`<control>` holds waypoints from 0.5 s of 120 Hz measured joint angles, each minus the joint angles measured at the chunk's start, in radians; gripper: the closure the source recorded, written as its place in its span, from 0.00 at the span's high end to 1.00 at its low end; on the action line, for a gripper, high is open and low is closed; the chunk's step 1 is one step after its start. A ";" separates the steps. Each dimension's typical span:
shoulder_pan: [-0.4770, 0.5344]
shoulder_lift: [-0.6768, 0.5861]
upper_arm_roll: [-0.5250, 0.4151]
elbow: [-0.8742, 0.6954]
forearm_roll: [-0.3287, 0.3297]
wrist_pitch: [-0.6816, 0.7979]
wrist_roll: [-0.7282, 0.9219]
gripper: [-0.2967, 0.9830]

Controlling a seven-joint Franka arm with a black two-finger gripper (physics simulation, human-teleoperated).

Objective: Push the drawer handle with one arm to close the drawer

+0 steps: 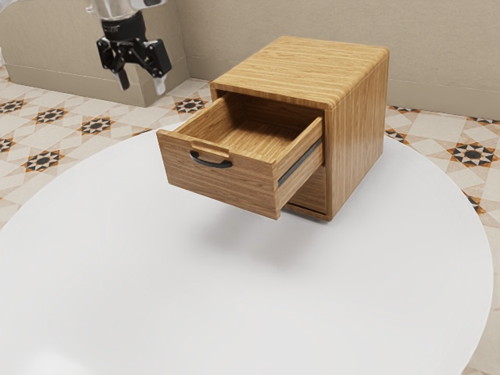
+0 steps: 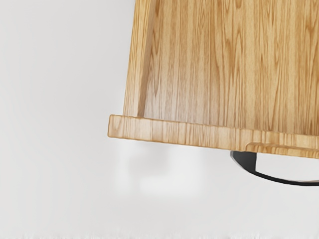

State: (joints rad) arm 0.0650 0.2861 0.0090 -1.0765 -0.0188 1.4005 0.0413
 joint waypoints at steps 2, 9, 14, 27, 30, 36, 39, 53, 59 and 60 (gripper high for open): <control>-0.004 0.000 0.004 0.000 0.000 -0.003 0.001 0.77; -0.007 0.000 0.009 0.001 -0.001 -0.011 0.006 0.77; -0.006 0.000 0.010 0.000 -0.002 -0.015 0.009 0.77; -0.002 -0.003 0.011 0.001 -0.006 -0.023 0.014 0.77; 0.000 -0.017 0.012 0.011 -0.009 -0.026 0.015 0.77; -0.001 -0.093 0.007 0.032 -0.011 -0.031 0.015 0.77; -0.004 -0.120 0.003 0.037 -0.014 -0.036 0.014 0.77; -0.007 -0.160 -0.011 0.038 -0.027 -0.084 -0.028 0.77; -0.004 -0.161 -0.013 0.033 -0.031 -0.106 -0.048 0.77; -0.003 -0.160 -0.016 0.031 -0.032 -0.109 -0.051 0.77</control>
State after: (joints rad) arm 0.0618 0.1257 -0.0066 -1.0454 -0.0512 1.2916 -0.0094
